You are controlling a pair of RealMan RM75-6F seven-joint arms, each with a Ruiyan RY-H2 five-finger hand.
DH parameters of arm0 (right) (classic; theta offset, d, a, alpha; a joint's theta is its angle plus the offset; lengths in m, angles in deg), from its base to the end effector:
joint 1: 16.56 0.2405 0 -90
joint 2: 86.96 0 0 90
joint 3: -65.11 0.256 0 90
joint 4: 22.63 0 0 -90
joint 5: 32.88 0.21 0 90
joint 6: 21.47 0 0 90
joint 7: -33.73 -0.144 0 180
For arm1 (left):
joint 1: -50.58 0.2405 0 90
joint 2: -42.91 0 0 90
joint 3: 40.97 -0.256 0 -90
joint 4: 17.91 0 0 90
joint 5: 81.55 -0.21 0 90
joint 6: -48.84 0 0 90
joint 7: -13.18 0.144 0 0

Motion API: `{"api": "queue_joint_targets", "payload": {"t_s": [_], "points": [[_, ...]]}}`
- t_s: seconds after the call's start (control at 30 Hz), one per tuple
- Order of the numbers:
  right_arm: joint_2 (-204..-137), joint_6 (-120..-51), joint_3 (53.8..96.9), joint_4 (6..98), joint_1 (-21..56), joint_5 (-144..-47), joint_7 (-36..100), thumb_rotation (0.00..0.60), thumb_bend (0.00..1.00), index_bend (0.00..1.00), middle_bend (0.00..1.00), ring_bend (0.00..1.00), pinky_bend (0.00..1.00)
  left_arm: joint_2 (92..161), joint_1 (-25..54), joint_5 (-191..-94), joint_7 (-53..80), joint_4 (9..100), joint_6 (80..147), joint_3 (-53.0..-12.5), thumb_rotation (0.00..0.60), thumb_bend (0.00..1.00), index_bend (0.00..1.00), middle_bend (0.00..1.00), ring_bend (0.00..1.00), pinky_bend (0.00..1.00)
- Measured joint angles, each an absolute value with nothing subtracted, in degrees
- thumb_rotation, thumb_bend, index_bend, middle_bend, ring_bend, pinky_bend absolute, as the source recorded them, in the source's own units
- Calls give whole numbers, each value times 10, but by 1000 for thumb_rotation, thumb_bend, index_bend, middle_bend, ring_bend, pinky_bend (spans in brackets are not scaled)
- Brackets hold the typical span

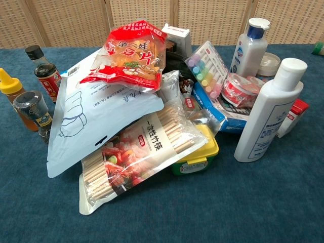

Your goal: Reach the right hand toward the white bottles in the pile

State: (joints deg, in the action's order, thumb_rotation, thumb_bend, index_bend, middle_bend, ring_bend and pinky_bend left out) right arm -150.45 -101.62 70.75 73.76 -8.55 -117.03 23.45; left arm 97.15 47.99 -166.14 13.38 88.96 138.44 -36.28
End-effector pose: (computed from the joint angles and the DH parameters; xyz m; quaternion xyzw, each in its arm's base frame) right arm -0.2908 -0.2061 0.1529 0.5559 -0.4588 0.4569 0.5212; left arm -0.2741 0.1723 0.2049 -0.5485 -0.3926 -0.4304 0.5998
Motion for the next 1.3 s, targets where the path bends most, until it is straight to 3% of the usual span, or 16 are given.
{"api": "queue_joint_targets", "payload": {"t_s": [0.4,0.83,1.13,1.3], "points": [[-1505,-980,698,722,-68,-1185,171,600,0,0,0,0,0,972,478,-1664,136,888,1380,-364,557,276,0,0,0,0],[-1542,-879,662,565,44,-1294,-187,600,0,0,0,0,0,980,466,-1642,142,882,1362,-356,559,278,0,0,0,0],[-1577,-869,610,526,84,-1349,-239,600,0,0,0,0,0,980,466,-1637,140,877,1360,-354,557,277,0,0,0,0],[-1580,-875,602,521,92,-1349,-259,600,0,0,0,0,0,983,463,-1635,145,876,1356,-355,557,275,0,0,0,0]]}}
